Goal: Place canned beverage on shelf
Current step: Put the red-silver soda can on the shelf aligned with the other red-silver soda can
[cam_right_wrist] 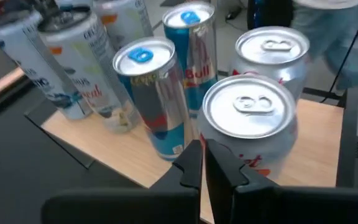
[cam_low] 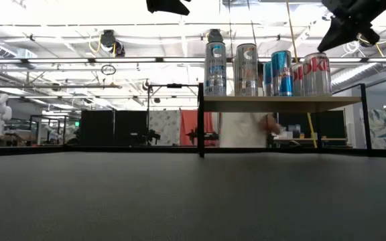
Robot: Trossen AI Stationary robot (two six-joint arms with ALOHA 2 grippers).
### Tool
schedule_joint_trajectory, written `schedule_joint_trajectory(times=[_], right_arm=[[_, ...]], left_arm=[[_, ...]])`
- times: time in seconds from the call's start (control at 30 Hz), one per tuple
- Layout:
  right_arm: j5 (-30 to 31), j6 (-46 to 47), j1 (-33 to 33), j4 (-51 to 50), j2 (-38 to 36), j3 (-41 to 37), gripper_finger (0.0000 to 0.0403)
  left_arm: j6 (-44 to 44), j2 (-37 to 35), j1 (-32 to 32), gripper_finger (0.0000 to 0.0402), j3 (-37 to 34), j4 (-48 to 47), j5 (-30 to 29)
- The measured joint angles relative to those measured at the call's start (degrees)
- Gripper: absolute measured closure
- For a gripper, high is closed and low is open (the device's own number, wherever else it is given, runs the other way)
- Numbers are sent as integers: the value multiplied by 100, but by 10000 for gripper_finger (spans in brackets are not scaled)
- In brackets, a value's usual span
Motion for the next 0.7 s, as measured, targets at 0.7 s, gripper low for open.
schedule_joint_trajectory(times=[0.7], right_arm=[[225, -55, 0, -8, 366, 0, 403]], left_arm=[[-24, 0, 0, 109, 0, -50, -4]])
